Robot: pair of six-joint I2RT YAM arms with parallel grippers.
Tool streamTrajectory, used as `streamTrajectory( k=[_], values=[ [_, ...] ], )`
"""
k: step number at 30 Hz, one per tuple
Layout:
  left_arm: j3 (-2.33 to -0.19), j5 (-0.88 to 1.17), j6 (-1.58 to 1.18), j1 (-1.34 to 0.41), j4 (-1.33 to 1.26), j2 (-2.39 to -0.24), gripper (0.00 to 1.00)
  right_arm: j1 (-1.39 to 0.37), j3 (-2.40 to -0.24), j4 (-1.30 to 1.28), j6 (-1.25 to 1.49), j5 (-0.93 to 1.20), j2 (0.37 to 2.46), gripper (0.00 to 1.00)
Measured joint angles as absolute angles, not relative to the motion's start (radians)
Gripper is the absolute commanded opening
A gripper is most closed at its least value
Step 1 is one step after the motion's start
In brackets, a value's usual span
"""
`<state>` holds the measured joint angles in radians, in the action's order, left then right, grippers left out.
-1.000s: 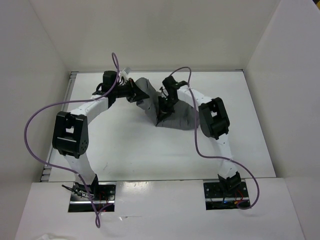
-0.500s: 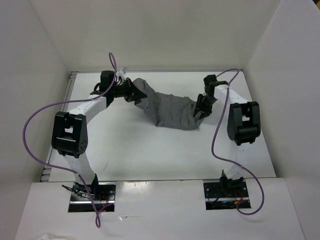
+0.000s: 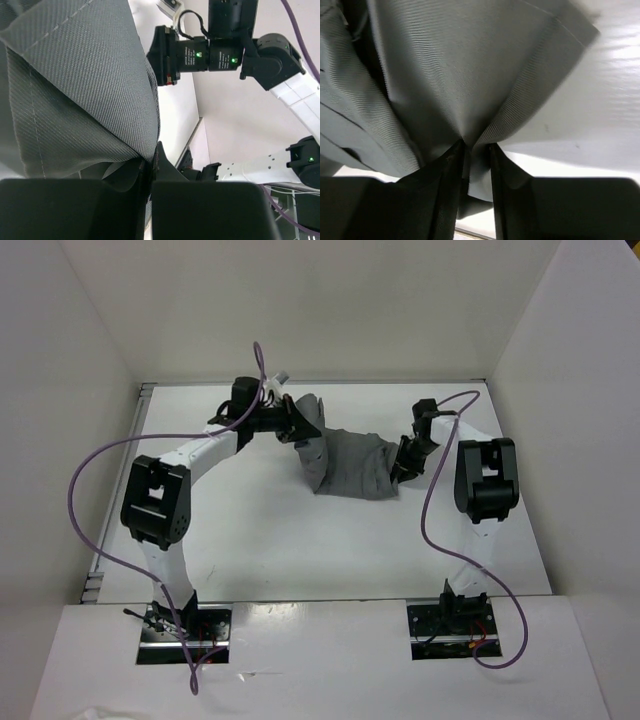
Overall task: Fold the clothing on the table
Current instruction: Fold the skirt
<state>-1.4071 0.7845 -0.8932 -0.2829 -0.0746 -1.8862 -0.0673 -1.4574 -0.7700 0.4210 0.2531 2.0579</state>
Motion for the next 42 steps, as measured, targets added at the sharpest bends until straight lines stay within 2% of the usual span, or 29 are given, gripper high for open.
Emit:
streamTrajectory(
  k=[7, 16, 19, 20, 21, 23, 24, 28, 31, 36, 39, 42],
  values=[
    [-1.478, 0.761, -0.894, -0.35, -0.07, -1.983, 0.0, -0.08, -1.457, -0.735, 0.427, 0.329, 2.075, 0.24],
    [-1.613, 0.733, -0.9, -0.431, -0.057, -2.133, 0.0, -0.121, -1.457, -0.716, 0.429, 0.396, 2.091, 0.22],
    [-1.674, 0.729, -0.903, -0.462, -0.037, -2.179, 0.16, -0.124, -1.457, -0.714, 0.429, 0.406, 2.093, 0.22],
    [-1.691, 0.727, -0.903, -0.469, -0.029, -2.189, 0.29, -0.124, -1.457, -0.714, 0.429, 0.408, 2.094, 0.22],
    [-1.706, 0.726, -0.908, -0.479, -0.024, -2.199, 0.39, -0.124, -1.458, -0.714, 0.429, 0.411, 2.096, 0.2],
    [-1.729, 0.73, -0.925, -0.496, -0.022, -2.21, 0.51, -0.124, -1.46, -0.712, 0.429, 0.421, 2.099, 0.2],
    [-1.74, 0.734, -0.937, -0.506, -0.022, -2.216, 0.64, -0.124, -1.46, -0.711, 0.43, 0.423, 2.101, 0.2],
    [-1.792, 0.753, -0.976, -0.537, -0.023, -2.243, 0.79, -0.124, -1.461, -0.71, 0.43, 0.431, 2.102, 0.2],
    [-1.807, 0.781, -1.028, -0.558, -0.045, -2.247, 0.8, -0.123, -1.461, -0.71, 0.43, 0.427, 2.102, 0.2],
    [-1.846, 0.796, -1.036, -0.542, -0.016, -2.225, 0.82, -0.094, -1.457, -0.74, 0.44, 0.324, 2.056, 0.28],
    [-1.831, 0.755, -0.981, -0.483, 0.047, -2.128, 0.82, -0.057, -1.445, -0.79, 0.461, 0.184, 1.937, 0.31],
    [-1.728, 0.691, -0.916, -0.397, 0.06, -1.951, 0.82, -0.032, -1.447, -0.818, 0.487, 0.079, 1.774, 0.32]
  ],
)
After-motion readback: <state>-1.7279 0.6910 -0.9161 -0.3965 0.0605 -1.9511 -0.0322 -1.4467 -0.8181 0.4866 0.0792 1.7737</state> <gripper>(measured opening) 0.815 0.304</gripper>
